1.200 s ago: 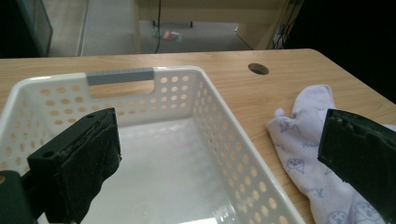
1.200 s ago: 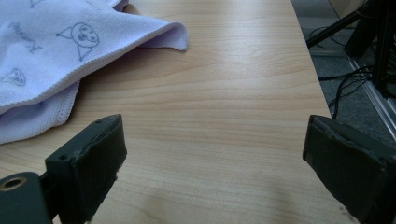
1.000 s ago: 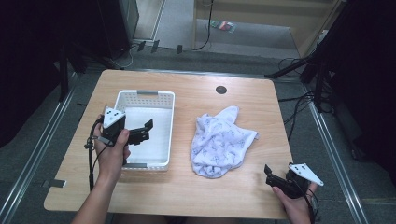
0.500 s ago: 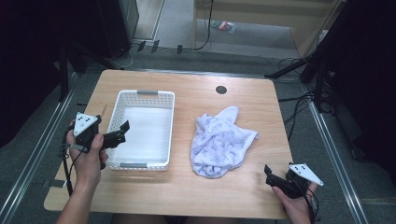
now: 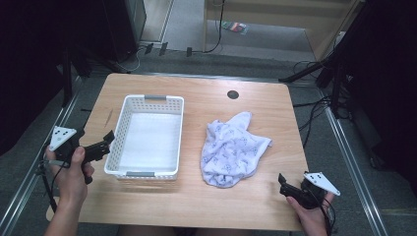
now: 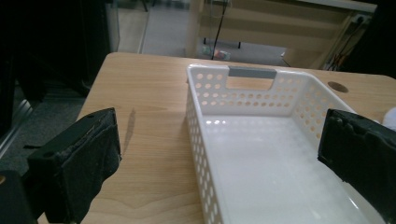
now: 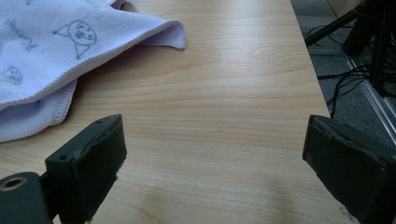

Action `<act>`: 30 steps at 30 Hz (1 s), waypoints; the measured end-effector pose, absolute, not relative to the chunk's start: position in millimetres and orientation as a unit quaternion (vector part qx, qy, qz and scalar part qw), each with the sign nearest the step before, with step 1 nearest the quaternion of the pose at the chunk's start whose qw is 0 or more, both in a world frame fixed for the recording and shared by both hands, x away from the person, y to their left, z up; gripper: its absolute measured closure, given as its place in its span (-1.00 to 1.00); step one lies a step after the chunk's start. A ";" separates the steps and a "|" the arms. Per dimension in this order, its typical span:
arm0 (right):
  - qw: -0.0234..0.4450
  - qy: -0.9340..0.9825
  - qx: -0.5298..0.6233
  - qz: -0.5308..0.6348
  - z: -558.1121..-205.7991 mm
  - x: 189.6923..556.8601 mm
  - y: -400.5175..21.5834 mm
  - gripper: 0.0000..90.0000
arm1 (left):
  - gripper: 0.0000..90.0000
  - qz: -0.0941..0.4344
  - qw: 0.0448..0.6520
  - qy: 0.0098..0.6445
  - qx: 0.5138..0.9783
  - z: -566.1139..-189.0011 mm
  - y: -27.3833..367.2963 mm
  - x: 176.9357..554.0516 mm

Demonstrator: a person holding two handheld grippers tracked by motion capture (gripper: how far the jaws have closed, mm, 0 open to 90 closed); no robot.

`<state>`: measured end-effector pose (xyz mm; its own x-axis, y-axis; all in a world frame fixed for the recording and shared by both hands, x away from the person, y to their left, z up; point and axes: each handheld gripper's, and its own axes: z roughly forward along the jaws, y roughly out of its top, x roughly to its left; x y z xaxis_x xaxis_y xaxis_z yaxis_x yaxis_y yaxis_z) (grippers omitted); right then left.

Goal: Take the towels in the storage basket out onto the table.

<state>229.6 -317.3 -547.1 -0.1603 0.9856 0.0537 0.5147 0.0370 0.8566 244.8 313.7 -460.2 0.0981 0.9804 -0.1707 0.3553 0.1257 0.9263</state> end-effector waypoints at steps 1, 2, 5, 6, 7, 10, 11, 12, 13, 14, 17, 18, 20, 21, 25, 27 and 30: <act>0.302 0.654 0.574 0.390 -547.0 229.6 -317.3 -0.87 | -1.00 0.331 0.471 0.586 0.570 -460.8 316.0 243.9; 0.301 0.654 0.574 0.390 -547.0 229.6 -317.3 -0.87 | -1.00 0.333 0.473 0.588 0.566 -462.3 319.8 242.7; 0.302 0.654 0.574 0.390 -547.1 229.7 -317.3 -0.87 | -1.00 0.336 0.472 0.590 0.563 -466.3 328.0 239.4; 0.302 0.654 0.573 0.390 -547.1 229.7 -317.3 -0.87 | -1.00 0.336 0.471 0.591 0.562 -467.8 330.4 238.4; 0.302 0.654 0.573 0.390 -547.1 229.7 -317.4 -0.87 | -1.00 0.336 0.472 0.592 0.561 -469.6 332.8 237.4; 0.302 0.654 0.574 0.390 -547.1 229.7 -317.1 -0.87 | -1.00 0.336 0.474 0.595 0.555 -475.4 338.6 235.3; 0.302 0.654 0.573 0.390 -547.1 229.8 -317.3 -0.87 | -1.00 0.336 0.474 0.596 0.554 -477.4 340.1 234.5; 0.302 0.654 0.574 0.390 -547.0 229.6 -317.1 -0.87 | -1.00 0.337 0.473 0.597 0.554 -480.2 342.1 233.8; 0.302 0.654 0.574 0.390 -547.0 229.6 -317.1 -0.87 | -1.00 0.338 0.471 0.598 0.554 -482.0 343.1 233.5; 0.302 0.654 0.574 0.390 -547.0 229.6 -317.2 -0.87 | -1.00 0.340 0.469 0.599 0.553 -484.5 344.4 233.1; 0.302 0.654 0.573 0.390 -547.1 229.7 -317.3 -0.87 | -1.00 0.340 0.464 0.603 0.553 -492.0 350.0 230.9; 0.302 0.654 0.574 0.390 -547.1 229.7 -317.3 -0.87 | -1.00 0.339 0.465 0.605 0.550 -494.5 351.7 230.2; 0.302 0.654 0.573 0.390 -547.1 229.7 -317.3 -0.87 | -1.00 0.342 0.462 0.606 0.550 -499.3 355.2 228.2; 0.302 0.654 0.573 0.390 -547.1 229.8 -317.3 -0.87 | -1.00 0.342 0.460 0.609 0.548 -501.8 356.4 227.1; 0.302 0.654 0.574 0.390 -547.1 229.7 -317.1 -0.87 | -1.00 0.343 0.456 0.613 0.546 -512.8 360.6 224.1; 0.302 0.654 0.574 0.389 -547.1 229.7 -317.0 -0.87 | -1.00 0.346 0.451 0.613 0.548 -518.4 362.2 223.7; 0.303 0.654 0.574 0.389 -547.1 229.8 -317.1 -0.87 | -1.00 0.342 0.446 0.618 0.549 -526.4 363.7 224.0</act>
